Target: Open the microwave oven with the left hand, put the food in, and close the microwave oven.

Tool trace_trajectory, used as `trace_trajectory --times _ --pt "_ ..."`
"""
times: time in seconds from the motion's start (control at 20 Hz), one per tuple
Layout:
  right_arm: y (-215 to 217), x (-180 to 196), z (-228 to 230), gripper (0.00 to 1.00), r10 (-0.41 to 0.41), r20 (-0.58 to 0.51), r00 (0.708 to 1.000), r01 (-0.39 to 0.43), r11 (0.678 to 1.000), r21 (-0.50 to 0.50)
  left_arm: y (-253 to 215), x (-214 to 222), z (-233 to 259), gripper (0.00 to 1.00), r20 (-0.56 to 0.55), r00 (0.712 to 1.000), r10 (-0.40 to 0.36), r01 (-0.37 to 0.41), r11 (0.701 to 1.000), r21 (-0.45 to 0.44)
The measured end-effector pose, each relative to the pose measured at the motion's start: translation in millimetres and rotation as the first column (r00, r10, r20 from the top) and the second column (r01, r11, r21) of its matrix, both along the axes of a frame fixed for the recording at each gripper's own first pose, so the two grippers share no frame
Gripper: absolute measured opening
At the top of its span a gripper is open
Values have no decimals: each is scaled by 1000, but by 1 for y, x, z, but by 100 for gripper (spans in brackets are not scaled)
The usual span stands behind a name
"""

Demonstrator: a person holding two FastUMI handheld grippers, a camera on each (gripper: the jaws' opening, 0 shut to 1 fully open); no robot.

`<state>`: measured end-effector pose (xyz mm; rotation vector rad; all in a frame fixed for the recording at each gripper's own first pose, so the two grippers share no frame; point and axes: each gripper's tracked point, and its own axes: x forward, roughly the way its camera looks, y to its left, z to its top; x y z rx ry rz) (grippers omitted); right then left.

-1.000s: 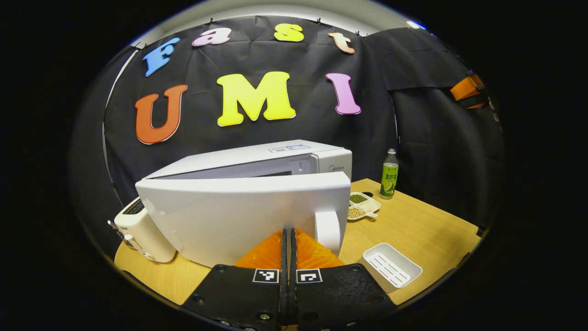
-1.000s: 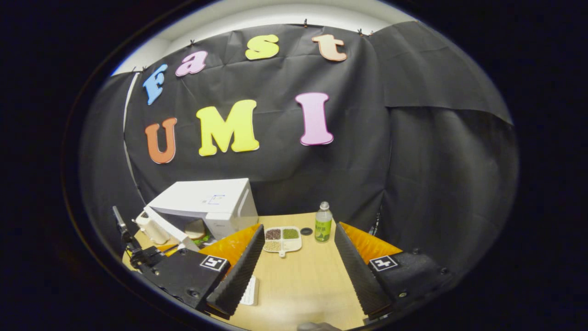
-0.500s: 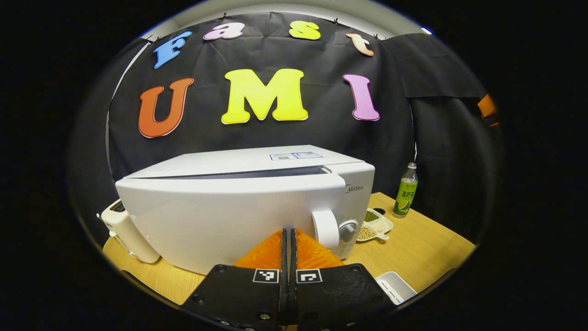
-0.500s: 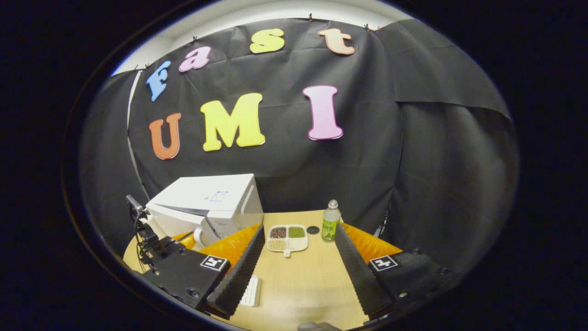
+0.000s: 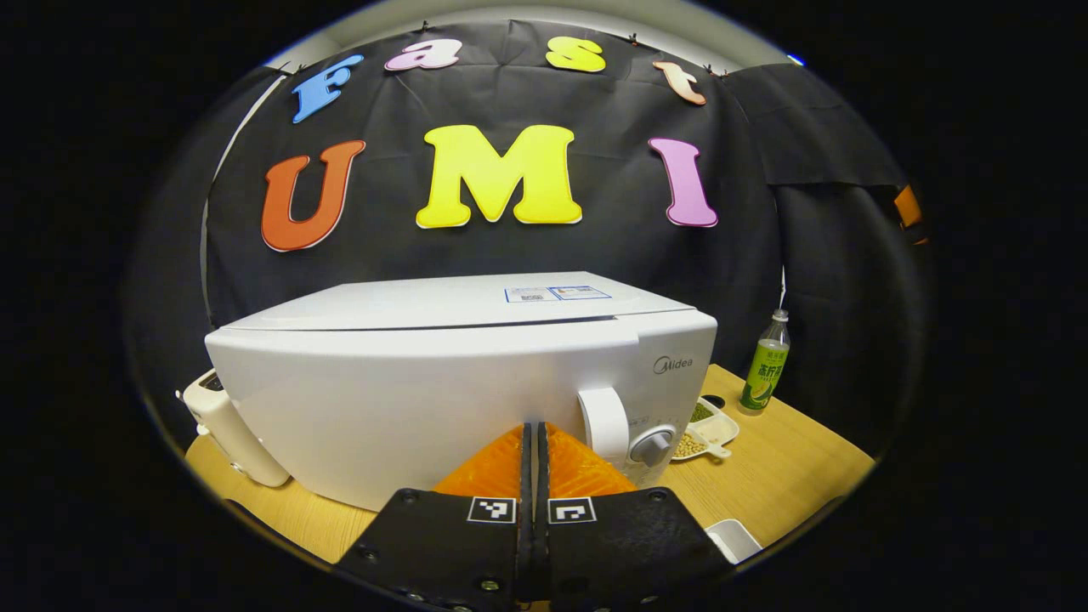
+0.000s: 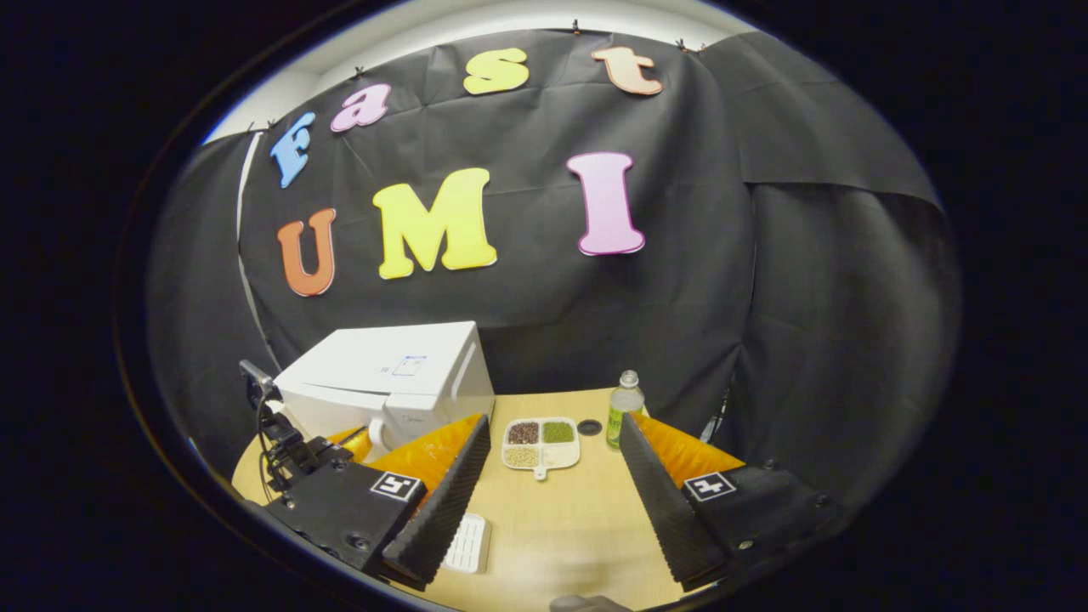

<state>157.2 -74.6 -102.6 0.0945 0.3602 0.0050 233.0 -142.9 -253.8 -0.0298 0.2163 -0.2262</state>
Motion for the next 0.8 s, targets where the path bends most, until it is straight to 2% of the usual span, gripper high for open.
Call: trace_trajectory --times 0.3,0.4,0.7,0.8 --pt "12 -4 2 97 7 -2 1000 -7 1000 14 -2 8 1 0 -26 999 34 -35 998 -48" --pt "17 -4 9 98 12 16 1000 -13 1000 9 8 0 0 0 -33 999 43 -43 999 1" --pt "42 -13 28 97 29 76 997 -31 999 28 46 -28 25 1 -15 997 78 -78 997 16" --pt "49 -19 32 97 35 88 995 -37 999 19 58 -36 26 63 -16 996 93 -92 995 47"
